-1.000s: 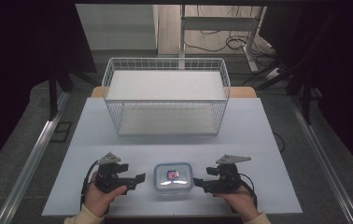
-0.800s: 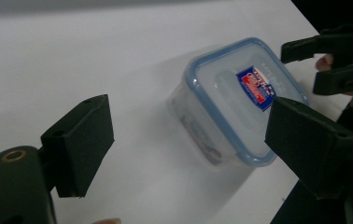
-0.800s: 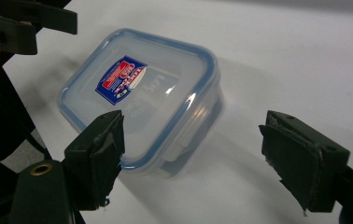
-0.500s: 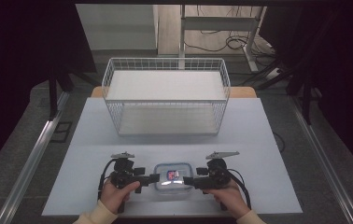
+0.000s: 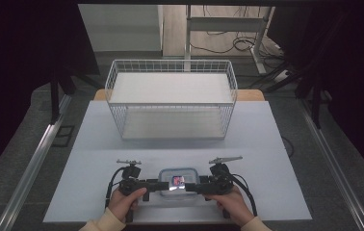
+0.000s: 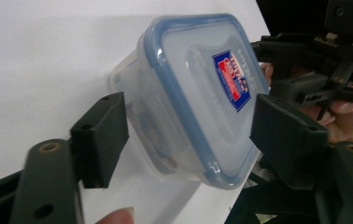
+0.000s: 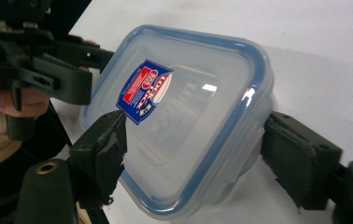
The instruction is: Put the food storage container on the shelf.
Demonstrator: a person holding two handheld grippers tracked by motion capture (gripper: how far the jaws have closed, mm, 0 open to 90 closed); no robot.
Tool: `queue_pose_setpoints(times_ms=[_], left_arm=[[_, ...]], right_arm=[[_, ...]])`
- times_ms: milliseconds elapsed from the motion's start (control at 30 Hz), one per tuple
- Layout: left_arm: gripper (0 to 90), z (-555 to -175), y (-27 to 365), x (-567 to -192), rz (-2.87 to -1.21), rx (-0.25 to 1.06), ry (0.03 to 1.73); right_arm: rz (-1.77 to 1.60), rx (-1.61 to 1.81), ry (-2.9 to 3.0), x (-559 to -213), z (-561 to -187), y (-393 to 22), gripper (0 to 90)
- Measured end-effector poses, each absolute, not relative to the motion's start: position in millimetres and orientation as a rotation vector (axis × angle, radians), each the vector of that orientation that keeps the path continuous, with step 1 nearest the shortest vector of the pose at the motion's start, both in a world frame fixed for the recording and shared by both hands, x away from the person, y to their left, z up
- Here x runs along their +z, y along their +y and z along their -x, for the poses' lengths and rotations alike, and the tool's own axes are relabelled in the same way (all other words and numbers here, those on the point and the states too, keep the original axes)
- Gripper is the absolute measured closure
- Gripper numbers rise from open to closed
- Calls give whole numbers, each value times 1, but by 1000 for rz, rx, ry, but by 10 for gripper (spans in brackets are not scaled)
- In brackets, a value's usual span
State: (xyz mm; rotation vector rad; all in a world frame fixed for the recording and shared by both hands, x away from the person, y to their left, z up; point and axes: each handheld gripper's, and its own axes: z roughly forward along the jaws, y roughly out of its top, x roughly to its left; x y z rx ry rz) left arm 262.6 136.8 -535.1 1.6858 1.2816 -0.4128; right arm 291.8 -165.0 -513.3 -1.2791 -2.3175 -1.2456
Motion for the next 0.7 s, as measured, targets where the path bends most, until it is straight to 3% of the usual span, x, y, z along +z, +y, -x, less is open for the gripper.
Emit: queue_pose_setpoints(times_ms=[300, 700], left_arm=[[429, -264, 140, -541, -1654, -459, 1277], [477, -253, 137, -535, -1650, -393, 1274]], right_arm=[[1338, -1224, -2223, -517, -294, -171, 359], [1390, -1262, -2107, -518, -292, -180, 462]])
